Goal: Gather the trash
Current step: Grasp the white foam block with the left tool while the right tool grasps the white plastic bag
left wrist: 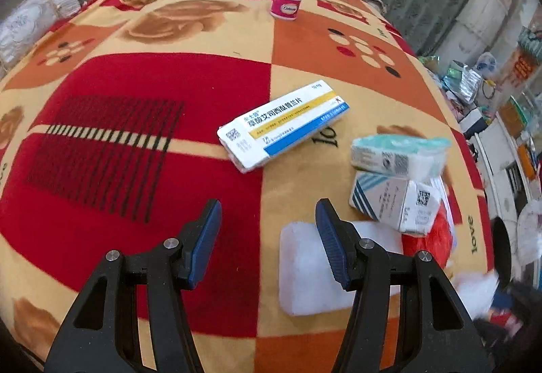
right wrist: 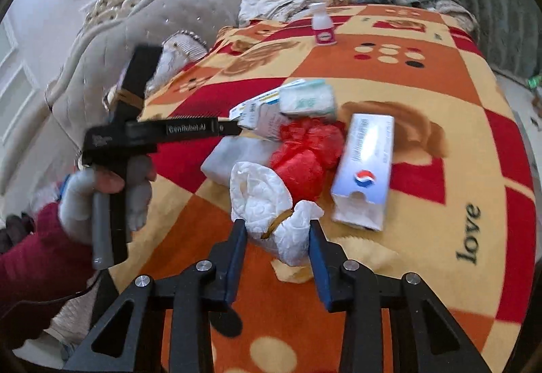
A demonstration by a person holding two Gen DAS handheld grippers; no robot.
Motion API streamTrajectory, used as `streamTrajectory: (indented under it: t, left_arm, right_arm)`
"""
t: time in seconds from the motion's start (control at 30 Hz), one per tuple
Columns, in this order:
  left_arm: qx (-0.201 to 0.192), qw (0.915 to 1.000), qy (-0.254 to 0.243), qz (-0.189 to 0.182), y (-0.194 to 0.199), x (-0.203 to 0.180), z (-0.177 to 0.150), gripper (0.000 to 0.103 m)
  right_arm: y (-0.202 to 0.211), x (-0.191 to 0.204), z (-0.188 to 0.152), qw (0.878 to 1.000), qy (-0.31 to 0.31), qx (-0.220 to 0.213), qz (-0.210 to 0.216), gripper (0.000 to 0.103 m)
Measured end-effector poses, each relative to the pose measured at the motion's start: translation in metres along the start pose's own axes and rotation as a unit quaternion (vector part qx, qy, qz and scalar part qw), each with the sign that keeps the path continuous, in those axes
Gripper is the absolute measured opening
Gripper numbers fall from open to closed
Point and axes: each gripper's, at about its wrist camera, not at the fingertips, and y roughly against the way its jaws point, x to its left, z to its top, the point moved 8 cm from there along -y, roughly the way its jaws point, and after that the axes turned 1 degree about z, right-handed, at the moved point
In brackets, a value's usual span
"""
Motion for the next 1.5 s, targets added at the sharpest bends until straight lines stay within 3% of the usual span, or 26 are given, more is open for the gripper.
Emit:
streamTrajectory:
  t: [0.07, 0.2, 0.4, 0.53, 0.67, 0.8, 0.93, 1.0, 1.13, 1.3, 1.4, 1.5]
  left_arm:
    - [-0.013, 0.9998, -0.002, -0.016, 0.016, 0.002, -0.006, 0.056]
    - [0.005, 0.9978, 0.023, -0.063, 0.039, 0.008, -0.019, 0.057]
    - [0.002, 0.9972, -0.022, -0.071, 0.065, -0.007, -0.055, 0.057]
    - [0.02, 0.996, -0.03, -0.082, 0.073, -0.007, -0.074, 0.056]
    - [0.022, 0.9948, -0.057, -0.082, 0.076, -0.009, -0.08, 0.056]
    - [0.016, 0.9898, -0.087, -0.111, 0.086, -0.021, -0.082, 0.057]
    - [0.002, 0.9851, -0.138, -0.102, 0.092, -0.029, -0.082, 0.058]
    - [0.002, 0.9811, -0.162, -0.105, 0.09, -0.035, -0.084, 0.058]
    - [0.01, 0.9649, -0.248, -0.086, 0.074, -0.047, -0.088, 0.059]
    - [0.023, 0.9449, -0.314, -0.089, 0.057, -0.059, -0.092, 0.059]
    - [0.022, 0.9373, -0.334, -0.098, 0.053, -0.065, -0.089, 0.07]
    - [0.039, 0.9256, -0.359, -0.115, 0.05, -0.073, -0.091, 0.074]
  right_arm:
    - [0.007, -0.007, -0.001, 1.0, -0.005, -0.003, -0.009, 0.034]
    - [0.021, -0.016, -0.003, 1.0, -0.018, -0.013, -0.012, 0.034]
    - [0.033, -0.021, -0.005, 0.999, -0.034, -0.026, -0.01, 0.035]
    - [0.038, -0.021, -0.01, 0.999, -0.034, -0.025, -0.012, 0.035]
    - [0.041, -0.022, -0.013, 0.999, -0.035, -0.025, -0.012, 0.035]
    - [0.042, -0.024, -0.018, 0.999, -0.036, -0.023, -0.013, 0.035]
    - [0.045, -0.026, -0.024, 0.999, -0.038, -0.021, -0.013, 0.035]
    - [0.045, -0.028, -0.024, 0.999, -0.041, -0.019, -0.015, 0.035]
    - [0.045, -0.028, -0.023, 0.999, -0.043, -0.019, -0.015, 0.035]
    - [0.044, -0.027, -0.026, 0.999, -0.041, -0.012, -0.019, 0.035]
    - [0.042, -0.031, -0.027, 0.999, -0.048, -0.008, -0.023, 0.035]
    - [0.04, -0.033, -0.027, 0.998, -0.05, -0.004, -0.025, 0.035]
